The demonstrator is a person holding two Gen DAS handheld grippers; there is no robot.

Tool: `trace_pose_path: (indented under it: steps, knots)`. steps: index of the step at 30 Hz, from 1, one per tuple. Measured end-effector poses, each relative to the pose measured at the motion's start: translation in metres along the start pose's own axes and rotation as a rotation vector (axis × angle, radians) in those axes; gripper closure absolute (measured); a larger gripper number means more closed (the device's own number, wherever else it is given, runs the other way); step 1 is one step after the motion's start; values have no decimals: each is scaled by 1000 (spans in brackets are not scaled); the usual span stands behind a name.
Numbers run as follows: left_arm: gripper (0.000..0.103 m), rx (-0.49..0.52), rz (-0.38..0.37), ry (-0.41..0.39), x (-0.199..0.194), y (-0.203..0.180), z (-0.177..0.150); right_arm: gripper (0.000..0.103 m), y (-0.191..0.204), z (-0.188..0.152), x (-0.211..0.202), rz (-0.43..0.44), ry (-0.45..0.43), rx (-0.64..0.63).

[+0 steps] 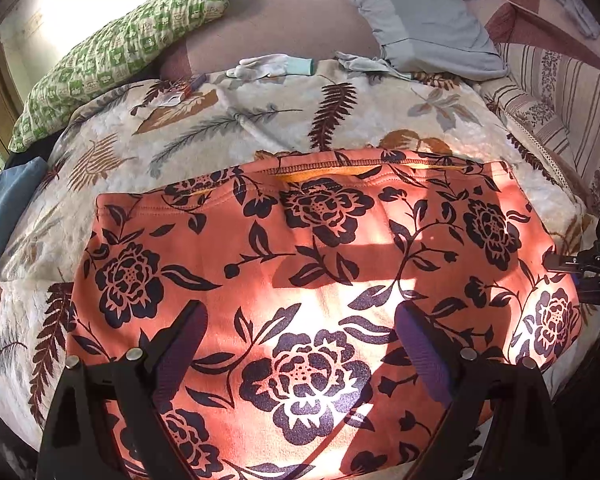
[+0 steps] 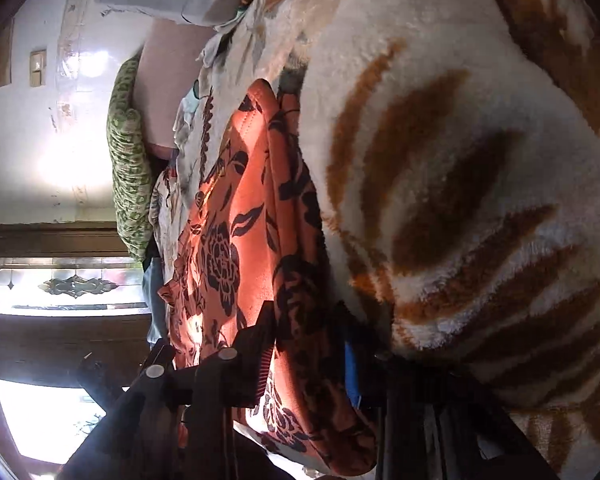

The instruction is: Fold small clothes

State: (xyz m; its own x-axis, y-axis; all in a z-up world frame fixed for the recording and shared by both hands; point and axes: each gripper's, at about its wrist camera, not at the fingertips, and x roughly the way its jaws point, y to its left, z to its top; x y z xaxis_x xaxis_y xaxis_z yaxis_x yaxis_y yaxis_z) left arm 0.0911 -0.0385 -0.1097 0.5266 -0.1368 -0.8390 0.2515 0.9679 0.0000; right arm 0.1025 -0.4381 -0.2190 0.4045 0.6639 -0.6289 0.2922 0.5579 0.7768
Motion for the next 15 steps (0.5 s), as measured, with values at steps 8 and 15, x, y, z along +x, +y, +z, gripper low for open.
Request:
trace_pose_path:
  steps: [8,15]
  knots:
    - [9,5,23,51,26,6,-9,85,0,3,7,27,61,1]
    - [22,-30,-28,11,13,8,-12,87,44,-6,-6,0,3,-96]
